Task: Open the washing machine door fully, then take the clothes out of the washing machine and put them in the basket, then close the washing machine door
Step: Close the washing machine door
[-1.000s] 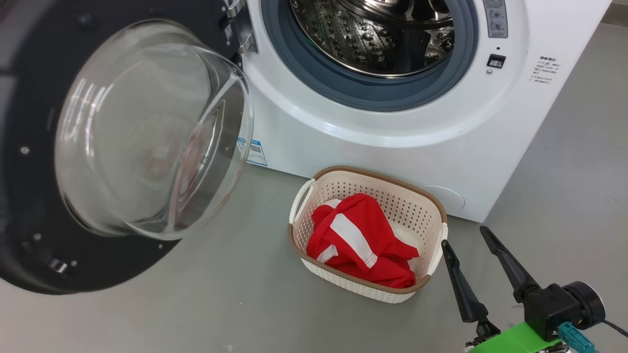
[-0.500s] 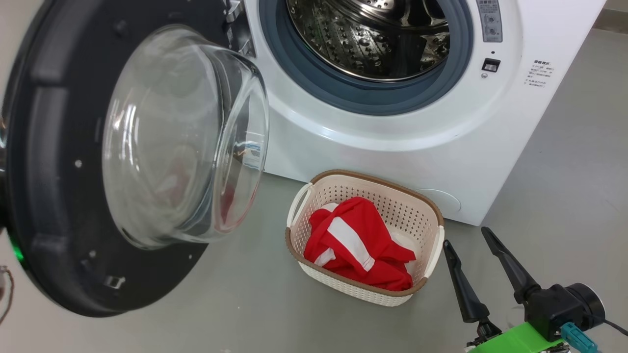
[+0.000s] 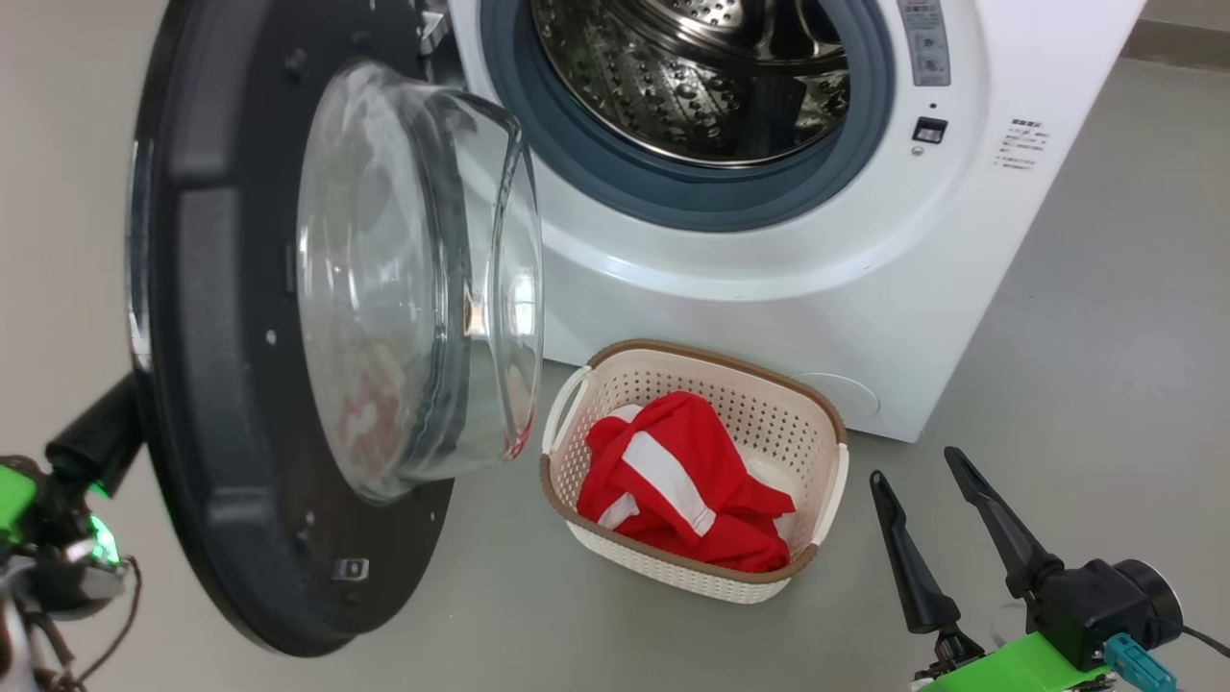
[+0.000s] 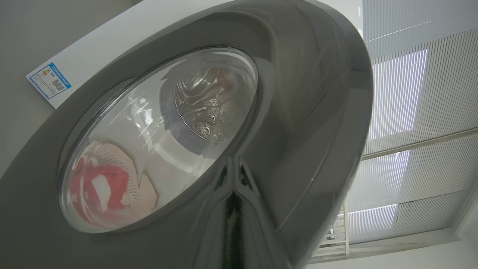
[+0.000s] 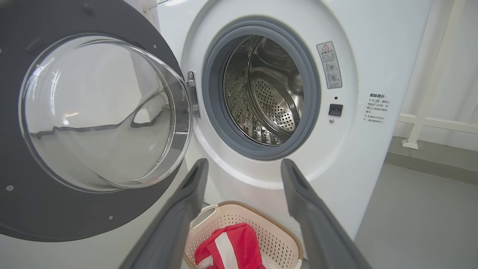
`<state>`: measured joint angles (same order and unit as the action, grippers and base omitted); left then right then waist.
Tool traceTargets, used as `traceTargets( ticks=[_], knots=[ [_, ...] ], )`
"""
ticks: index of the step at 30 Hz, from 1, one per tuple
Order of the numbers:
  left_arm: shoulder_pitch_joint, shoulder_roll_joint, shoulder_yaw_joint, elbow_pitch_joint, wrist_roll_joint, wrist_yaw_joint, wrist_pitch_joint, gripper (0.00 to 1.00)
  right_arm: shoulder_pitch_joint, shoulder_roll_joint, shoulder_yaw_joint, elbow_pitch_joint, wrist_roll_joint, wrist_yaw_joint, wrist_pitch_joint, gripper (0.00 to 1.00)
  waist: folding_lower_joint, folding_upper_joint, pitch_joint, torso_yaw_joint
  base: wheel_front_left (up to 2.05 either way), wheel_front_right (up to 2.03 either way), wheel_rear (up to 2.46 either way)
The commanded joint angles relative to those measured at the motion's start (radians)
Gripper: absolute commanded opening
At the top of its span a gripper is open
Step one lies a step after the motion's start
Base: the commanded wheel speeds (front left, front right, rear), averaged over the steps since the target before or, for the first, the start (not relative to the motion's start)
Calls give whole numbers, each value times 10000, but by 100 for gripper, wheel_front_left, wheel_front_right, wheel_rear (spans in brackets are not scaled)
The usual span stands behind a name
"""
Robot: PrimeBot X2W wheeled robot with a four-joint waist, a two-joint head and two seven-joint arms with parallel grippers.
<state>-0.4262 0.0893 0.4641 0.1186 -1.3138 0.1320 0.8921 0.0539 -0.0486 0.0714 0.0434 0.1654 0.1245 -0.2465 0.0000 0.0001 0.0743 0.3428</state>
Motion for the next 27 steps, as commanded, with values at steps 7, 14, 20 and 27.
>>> traceTargets(
  ticks=[7, 14, 20, 27],
  knots=[
    [567, -186, -136, -1193, -241, -8, -108, 0, -155, -17, 168, -173, 137, 62, -119, 100, 0, -1, -152, -403, 0, 0, 0],
    [966, -359, -627, -1733, -759, 167, -464, 0, -112, -17, 201, -125, 184, 62, -137, 100, 0, -1, -226, -715, 0, 0, 0],
    [1255, -385, -1284, -2023, -1347, 388, -974, 0, -121, -17, 223, -63, 239, 62, -145, 100, 0, -1, -260, -1055, 0, 0, 0],
    [1480, -388, -2035, -2282, -1892, 493, -1790, 0, -152, -16, 217, -96, 292, 62, -150, 100, 0, -1, -133, -1429, 0, 0, 0]
  ],
)
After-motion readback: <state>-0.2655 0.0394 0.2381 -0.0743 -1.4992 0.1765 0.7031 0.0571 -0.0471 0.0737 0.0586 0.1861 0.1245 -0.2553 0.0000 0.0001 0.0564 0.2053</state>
